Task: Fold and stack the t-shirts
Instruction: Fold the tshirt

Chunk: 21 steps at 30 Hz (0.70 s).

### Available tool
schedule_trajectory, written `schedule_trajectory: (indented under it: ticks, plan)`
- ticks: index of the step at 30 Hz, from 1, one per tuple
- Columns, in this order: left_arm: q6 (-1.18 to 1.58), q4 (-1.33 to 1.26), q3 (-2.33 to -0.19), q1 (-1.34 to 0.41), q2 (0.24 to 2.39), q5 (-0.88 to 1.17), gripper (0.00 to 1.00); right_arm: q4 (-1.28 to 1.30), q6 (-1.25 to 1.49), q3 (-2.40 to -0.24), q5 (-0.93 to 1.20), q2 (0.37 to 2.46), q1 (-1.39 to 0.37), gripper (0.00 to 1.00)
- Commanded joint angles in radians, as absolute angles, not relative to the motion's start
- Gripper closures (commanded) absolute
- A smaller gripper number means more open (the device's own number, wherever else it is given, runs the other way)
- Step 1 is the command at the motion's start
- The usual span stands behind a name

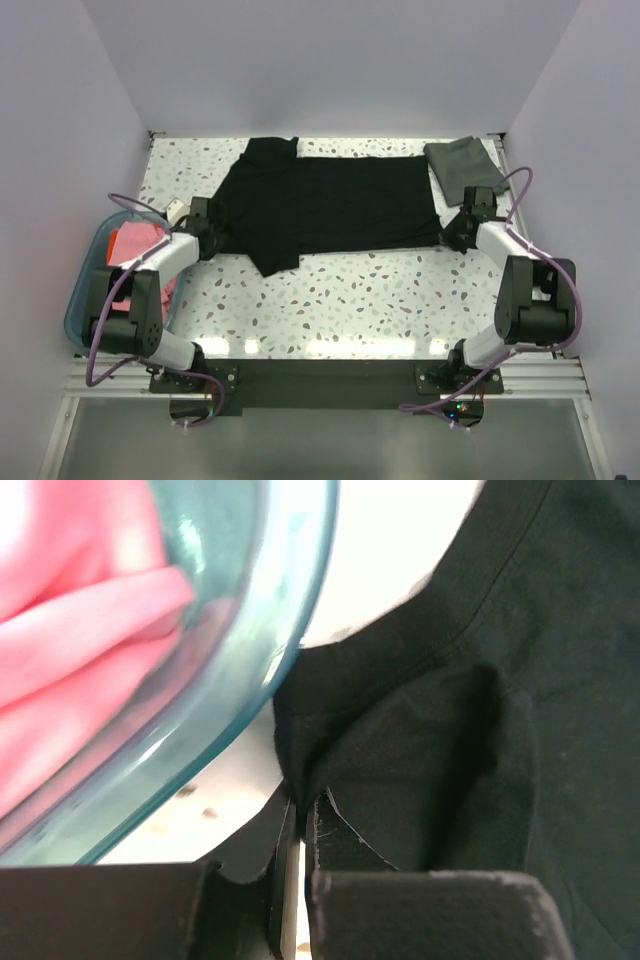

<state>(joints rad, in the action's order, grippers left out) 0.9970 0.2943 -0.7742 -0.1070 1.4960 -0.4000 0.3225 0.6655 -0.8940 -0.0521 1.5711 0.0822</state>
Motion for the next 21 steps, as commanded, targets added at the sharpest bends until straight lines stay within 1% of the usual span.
schedule_trajectory:
  ticks: [1,8,12,15,16,17,19,20,21]
  plan:
    - [1.037,0.374,-0.746,-0.101,1.422,-0.474,1.00,0.353,0.650,-0.847,-0.078,1.474,0.120,1.00]
    - [1.095,0.411,-0.615,-0.113,1.318,-0.471,1.00,0.405,0.663,-0.726,-0.029,1.327,0.193,1.00]
    - [1.115,0.422,-0.543,-0.117,1.217,-0.462,1.00,0.431,0.667,-0.643,-0.020,1.223,0.219,1.00]
    - [1.106,0.411,-0.491,-0.120,1.148,-0.431,1.00,0.459,0.660,-0.614,-0.018,1.145,0.225,0.85]
    - [1.097,0.399,-0.482,-0.120,1.134,-0.417,1.00,0.466,0.657,-0.611,-0.014,1.119,0.227,0.68]
    - [1.083,0.393,-0.466,-0.120,1.117,-0.402,0.88,0.471,0.643,-0.606,-0.006,1.103,0.227,0.59]
    - [1.046,0.371,-0.453,-0.121,1.056,-0.356,0.70,0.466,0.608,-0.607,0.029,1.063,0.225,0.43]
    - [1.017,0.365,-0.442,-0.123,1.002,-0.342,0.50,0.463,0.576,-0.609,0.047,1.054,0.224,0.34]
    - [1.005,0.367,-0.439,-0.123,0.976,-0.333,0.41,0.465,0.557,-0.620,0.057,1.043,0.219,0.32]
